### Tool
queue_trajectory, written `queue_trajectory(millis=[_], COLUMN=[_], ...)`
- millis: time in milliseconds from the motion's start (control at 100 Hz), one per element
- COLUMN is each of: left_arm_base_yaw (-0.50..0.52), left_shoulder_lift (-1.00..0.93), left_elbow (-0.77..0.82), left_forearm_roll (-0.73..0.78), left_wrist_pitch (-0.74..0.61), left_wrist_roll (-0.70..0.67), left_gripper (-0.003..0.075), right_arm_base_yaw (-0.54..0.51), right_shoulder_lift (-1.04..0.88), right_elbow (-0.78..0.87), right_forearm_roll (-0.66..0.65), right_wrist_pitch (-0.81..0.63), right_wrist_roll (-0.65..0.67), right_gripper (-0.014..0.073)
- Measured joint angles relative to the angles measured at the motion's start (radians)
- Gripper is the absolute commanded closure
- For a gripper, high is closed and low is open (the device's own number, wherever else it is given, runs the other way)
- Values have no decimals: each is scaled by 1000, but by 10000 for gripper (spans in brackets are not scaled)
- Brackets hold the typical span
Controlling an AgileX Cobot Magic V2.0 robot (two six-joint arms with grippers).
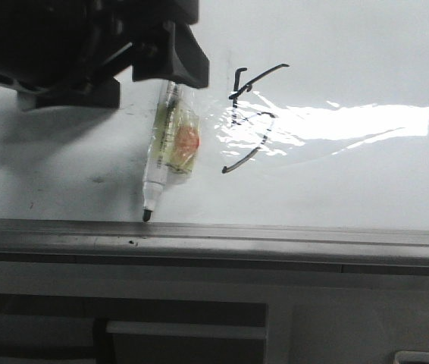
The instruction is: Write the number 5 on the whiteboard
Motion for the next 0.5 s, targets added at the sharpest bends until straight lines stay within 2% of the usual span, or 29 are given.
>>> queue_trajectory(millis=[140,250,400,500], left_arm_base_yaw=[-48,-78,-87,-87], left_shoulder_lift=[-128,-238,-382,-473], left_elbow=[5,15,93,170], left_forearm_roll=[53,70,62,18], left_wrist_pitch=[-26,-28,-34,-34], left_wrist_roll=[48,125,154,157], left_gripper=[139,175,284,401], right_arm_base_yaw=[0,0,0,0], right_shoulder_lift=[-120,-222,-360,-475], right_elbow=[0,0,25,66], right_forearm_roll=[-59,-139,-331,-443], right_wrist_pitch=[35,101,184,236], right_wrist_roll=[0,20,220,364], right_gripper=[655,655,656,657])
